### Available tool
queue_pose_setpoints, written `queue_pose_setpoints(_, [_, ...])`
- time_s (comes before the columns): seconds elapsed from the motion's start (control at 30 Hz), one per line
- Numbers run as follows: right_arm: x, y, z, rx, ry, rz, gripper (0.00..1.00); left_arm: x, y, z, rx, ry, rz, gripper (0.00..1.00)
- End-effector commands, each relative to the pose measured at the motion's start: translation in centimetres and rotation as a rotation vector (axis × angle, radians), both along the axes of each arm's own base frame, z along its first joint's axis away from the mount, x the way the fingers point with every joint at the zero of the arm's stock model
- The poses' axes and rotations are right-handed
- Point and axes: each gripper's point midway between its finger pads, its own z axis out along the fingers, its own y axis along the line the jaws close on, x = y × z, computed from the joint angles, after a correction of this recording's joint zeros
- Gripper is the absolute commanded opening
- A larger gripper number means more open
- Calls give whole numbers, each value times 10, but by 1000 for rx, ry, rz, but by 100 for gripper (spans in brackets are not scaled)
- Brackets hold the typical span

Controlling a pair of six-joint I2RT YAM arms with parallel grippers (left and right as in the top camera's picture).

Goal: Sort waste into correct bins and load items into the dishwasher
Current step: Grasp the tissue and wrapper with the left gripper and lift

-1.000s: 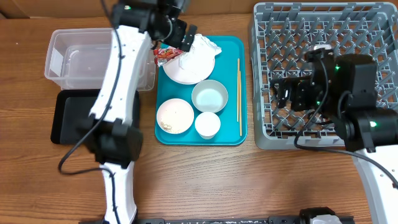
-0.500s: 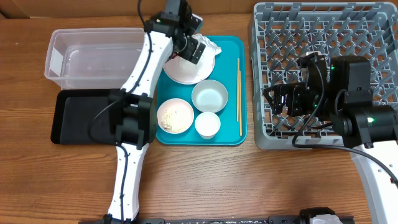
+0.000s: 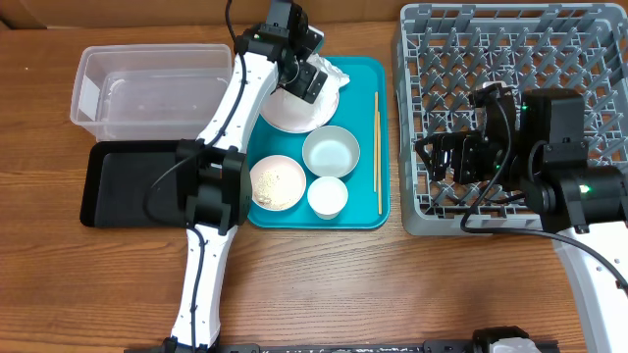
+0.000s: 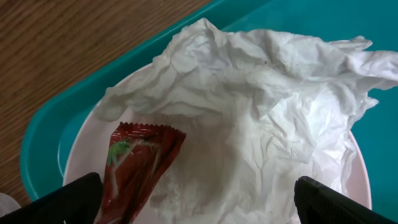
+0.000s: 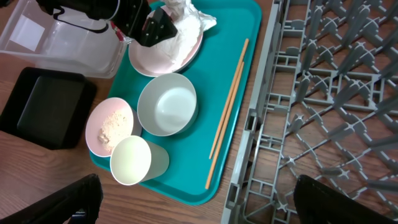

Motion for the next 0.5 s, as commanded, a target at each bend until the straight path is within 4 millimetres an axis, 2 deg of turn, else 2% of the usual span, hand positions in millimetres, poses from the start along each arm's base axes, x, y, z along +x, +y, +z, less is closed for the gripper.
queue_pose_setpoints(0.0, [3,2,13,5,-35,12,100,-2,-7,-24,17,29,-24,100])
queue_pose_setpoints(0.1, [2,2,12,5,-34,12,100,-5,-10,-32,22,44,-32,100])
queue_pose_setpoints(0.33, [3,2,12,5,-35,12,100,-9,-17,-34,24,52,-45,100])
queue_pose_setpoints(0.37, [3,2,12,5,-35,12,100,-9,-17,-34,24,52,-45,98])
queue_pose_setpoints(0.47, [3,2,12,5,-35,12,100,-10,-17,-35,26,55,-45,80])
